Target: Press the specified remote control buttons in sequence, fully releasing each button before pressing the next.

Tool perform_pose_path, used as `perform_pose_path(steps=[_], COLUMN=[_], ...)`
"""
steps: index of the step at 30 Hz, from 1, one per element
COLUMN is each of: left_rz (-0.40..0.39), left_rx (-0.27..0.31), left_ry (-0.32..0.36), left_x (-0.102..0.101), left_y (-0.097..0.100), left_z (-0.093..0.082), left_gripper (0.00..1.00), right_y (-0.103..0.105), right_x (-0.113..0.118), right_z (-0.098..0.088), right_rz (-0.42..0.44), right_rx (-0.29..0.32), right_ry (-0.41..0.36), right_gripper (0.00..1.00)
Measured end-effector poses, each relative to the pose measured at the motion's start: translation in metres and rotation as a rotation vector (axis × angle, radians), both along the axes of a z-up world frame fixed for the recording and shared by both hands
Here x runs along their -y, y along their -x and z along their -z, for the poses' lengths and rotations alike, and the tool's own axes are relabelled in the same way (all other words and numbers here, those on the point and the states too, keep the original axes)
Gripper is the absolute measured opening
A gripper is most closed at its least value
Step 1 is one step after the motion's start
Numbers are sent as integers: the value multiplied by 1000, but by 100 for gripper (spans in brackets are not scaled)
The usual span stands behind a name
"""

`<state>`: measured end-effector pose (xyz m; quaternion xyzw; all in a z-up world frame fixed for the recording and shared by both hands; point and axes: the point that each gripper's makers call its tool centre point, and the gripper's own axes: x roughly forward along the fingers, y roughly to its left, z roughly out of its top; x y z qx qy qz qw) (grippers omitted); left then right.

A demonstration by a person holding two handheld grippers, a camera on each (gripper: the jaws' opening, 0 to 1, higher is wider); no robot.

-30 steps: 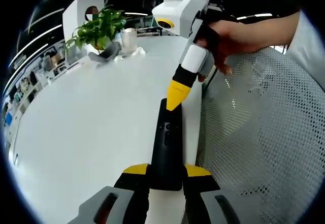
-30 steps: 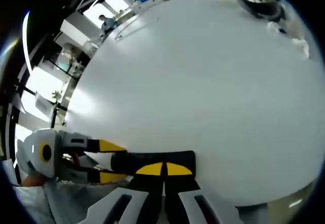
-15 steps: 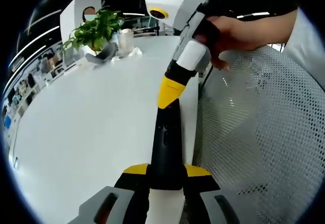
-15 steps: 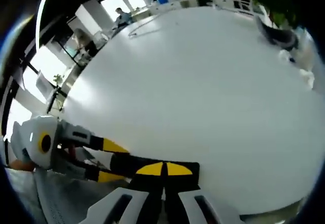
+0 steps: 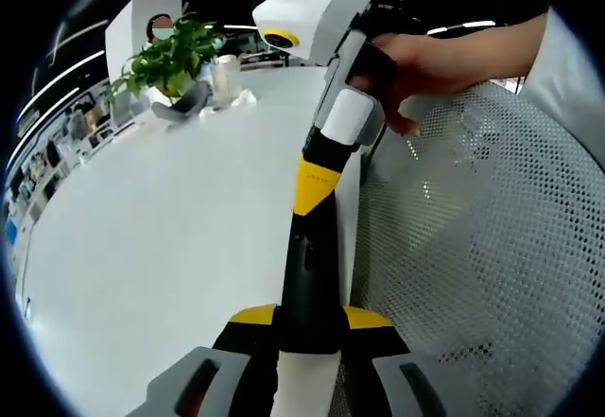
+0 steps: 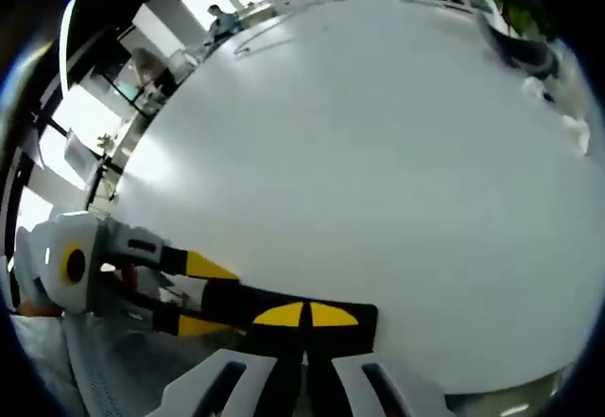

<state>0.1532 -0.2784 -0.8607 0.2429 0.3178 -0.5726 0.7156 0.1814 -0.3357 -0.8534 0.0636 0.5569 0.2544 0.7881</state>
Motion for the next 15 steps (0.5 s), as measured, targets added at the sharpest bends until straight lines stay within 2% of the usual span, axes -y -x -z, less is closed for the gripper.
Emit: perform_pose_path(steps=[5,11,15], left_rz=[-1,0,-2], left_rx=[-3,1,3], left_ry=[1,1,1], left_x=[0,0,1], left_y=[0,0,0], left_z=[0,0,0], left_gripper=[24,24,24], right_y=[1,2,1], right_x=[0,-1,-2], right_z=[0,1,1], right_rz=[-28,-136,-148], right_rx=[28,144,155], right_ry=[31,107,116], right_gripper=[0,0,0])
